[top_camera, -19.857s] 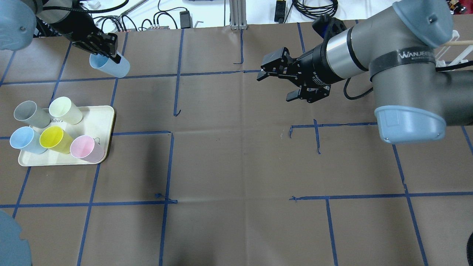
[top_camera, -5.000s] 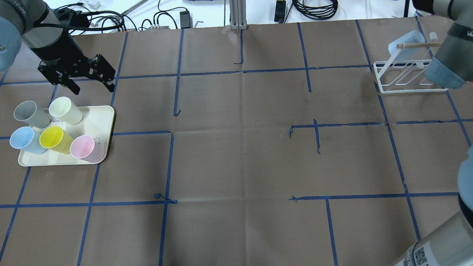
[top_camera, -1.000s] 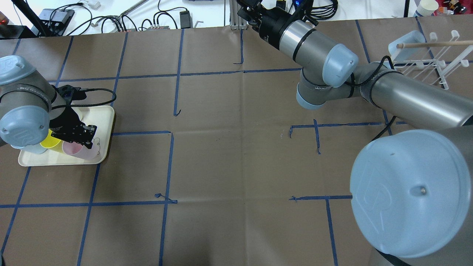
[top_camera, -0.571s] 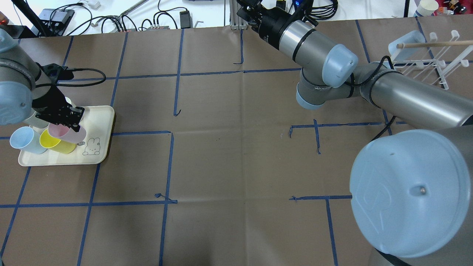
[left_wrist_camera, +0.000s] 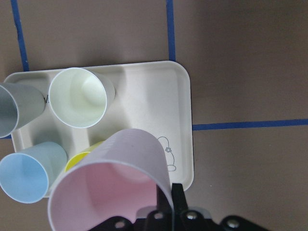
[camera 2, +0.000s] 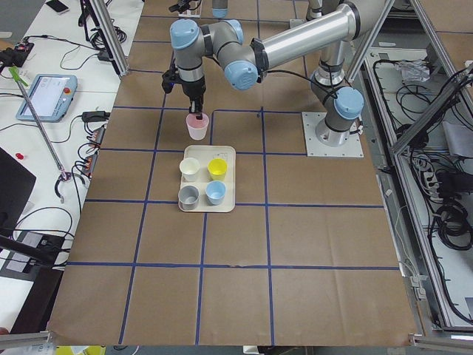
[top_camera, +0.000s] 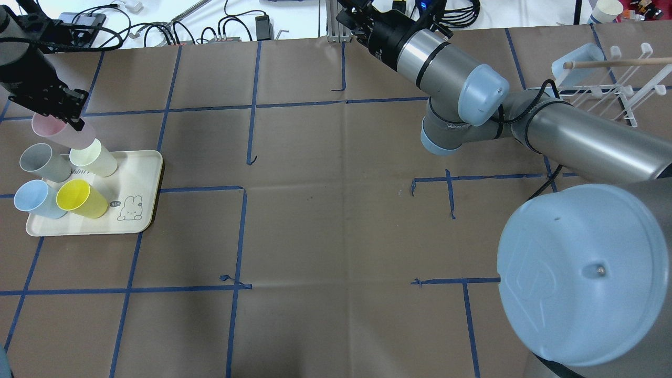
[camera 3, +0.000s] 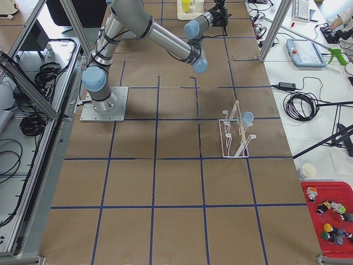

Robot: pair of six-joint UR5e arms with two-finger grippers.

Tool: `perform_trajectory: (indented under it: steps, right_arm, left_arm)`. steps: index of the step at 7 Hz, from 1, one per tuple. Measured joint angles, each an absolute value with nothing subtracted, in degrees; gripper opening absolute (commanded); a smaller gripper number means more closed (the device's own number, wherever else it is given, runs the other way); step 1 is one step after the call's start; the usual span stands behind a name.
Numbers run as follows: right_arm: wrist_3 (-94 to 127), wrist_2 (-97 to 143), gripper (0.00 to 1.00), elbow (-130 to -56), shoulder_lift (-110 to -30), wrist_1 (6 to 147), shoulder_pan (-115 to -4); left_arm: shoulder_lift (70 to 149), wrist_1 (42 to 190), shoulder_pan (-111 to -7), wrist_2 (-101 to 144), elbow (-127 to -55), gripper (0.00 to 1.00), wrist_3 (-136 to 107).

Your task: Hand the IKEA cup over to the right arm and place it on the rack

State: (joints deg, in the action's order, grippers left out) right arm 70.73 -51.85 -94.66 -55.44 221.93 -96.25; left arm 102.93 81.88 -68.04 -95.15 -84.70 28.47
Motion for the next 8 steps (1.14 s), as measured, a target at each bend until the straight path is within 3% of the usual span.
perform_trajectory:
  steps: [3,8]
  right_arm:
    - [75.77,-52.41,1.0,-95.0,-54.49,227.59,-96.32]
    - [86.05,-53.0,1.0,-95.43,-52.41,231.29,-97.39]
  left_arm:
    - [104.12,79.87,-68.66,-81.26,-80.4,0.0,35.06]
    - [109.41,68.35,-70.13,-53.24,-83.18,0.0,43.42]
